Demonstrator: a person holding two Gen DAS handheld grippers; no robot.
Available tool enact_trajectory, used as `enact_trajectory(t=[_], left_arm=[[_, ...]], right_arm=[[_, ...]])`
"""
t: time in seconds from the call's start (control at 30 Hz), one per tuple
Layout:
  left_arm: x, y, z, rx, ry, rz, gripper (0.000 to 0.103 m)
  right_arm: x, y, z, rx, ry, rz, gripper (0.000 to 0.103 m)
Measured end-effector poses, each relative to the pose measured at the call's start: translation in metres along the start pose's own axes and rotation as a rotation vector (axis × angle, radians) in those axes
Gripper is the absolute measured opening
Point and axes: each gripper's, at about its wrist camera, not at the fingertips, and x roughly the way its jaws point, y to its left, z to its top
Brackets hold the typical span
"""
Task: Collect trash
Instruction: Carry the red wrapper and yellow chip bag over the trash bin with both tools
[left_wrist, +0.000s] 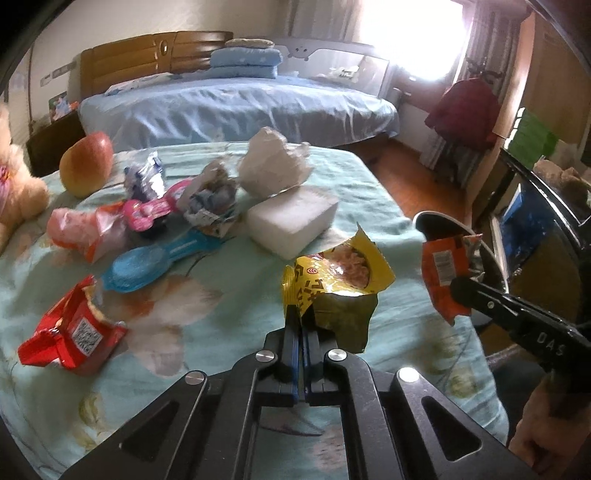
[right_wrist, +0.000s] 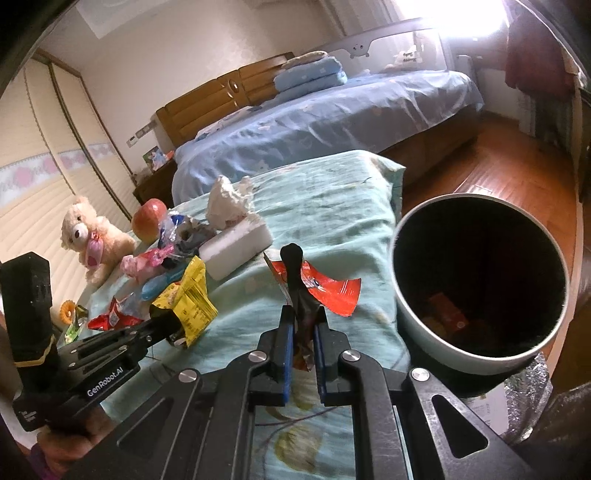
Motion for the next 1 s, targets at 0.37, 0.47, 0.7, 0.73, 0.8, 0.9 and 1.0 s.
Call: enact_trajectory(t=[0.37, 0.47, 0.7, 0.73, 0.8, 0.9, 1.0], left_arm=[[0.010, -0.034, 0.010, 0.058, 0.006, -0.052, 0.000], [0.014, -0.046, 0.013, 0.076, 0.007, -0.063, 0.000], [0.025, -0.065, 0.019, 0.108, 0.015, -0.082, 0.000], [0.027, -0.067, 0.020, 0.112, 0.016, -0.084, 0.000], [0.030, -0.072, 0.022, 0.119, 0.018, -0.089, 0.000], [0.035, -0.080, 0.025, 0.131, 0.019, -0.094, 0.000], [0.039, -0.085, 0.028, 0.139, 0.020, -0.098, 0.000]], right_arm=[[-0.018, -0.034, 0.001, 0.052, -0.025, -0.051, 0.009], [-0.022, -0.045, 0.002, 0.069, -0.033, -0.070, 0.009], [-0.031, -0.064, 0.005, 0.095, -0.051, -0.101, 0.009], [-0.031, -0.065, 0.006, 0.097, -0.052, -0.104, 0.009], [-0.033, -0.070, 0.007, 0.105, -0.055, -0.111, 0.009], [-0.035, -0.078, 0.009, 0.111, -0.059, -0.121, 0.009], [-0.036, -0.084, 0.011, 0.116, -0.062, -0.129, 0.009]])
